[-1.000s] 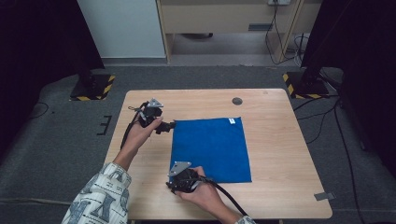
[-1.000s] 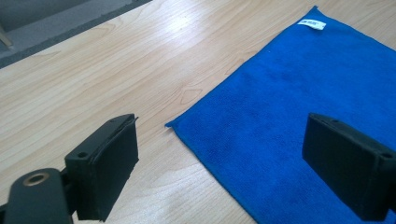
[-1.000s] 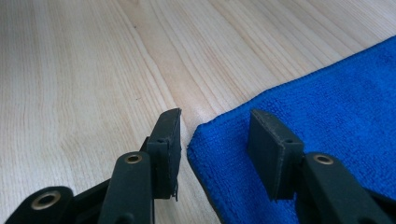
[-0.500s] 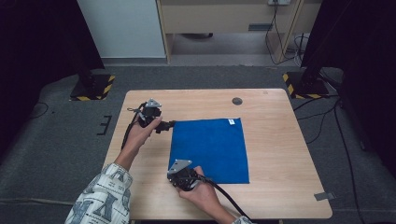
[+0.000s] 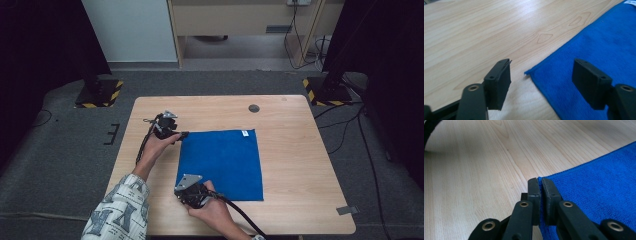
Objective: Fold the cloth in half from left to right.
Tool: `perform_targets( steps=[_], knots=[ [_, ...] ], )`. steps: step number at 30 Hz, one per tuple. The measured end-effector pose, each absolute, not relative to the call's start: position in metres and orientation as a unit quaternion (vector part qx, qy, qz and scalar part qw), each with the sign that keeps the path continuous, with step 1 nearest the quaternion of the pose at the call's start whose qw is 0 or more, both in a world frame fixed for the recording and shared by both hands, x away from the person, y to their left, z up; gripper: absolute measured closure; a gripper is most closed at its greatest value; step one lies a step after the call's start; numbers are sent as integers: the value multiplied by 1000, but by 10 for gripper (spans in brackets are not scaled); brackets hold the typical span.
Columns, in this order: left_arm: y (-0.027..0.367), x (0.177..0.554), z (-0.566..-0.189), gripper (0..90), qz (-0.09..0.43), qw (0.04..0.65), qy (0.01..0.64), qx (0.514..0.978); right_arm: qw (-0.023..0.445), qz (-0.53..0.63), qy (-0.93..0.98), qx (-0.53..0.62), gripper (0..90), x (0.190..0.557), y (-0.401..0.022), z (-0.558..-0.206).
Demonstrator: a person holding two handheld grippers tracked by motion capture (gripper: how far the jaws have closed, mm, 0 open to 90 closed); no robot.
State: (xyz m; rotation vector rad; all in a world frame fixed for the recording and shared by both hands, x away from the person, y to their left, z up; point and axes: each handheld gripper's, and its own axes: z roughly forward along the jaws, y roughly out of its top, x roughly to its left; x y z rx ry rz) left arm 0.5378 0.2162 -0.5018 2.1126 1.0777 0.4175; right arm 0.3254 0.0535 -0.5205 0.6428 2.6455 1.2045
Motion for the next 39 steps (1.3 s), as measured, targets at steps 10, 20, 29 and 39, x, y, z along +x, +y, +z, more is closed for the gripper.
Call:
perform_targets(
  steps=[10,20,29,39],
  knots=[
    [212,546,-520,463,173,325,424,827,79,410,883,215,860,326,53,-522],
    [209,545,-526,588,153,335,415,832,81,406,885,214,860,323,52,-523],
    [204,544,-523,877,131,339,430,827,84,407,885,210,868,322,52,-520],
    [211,538,-499,882,142,363,428,815,89,412,883,206,874,319,51,-513]
  ],
)
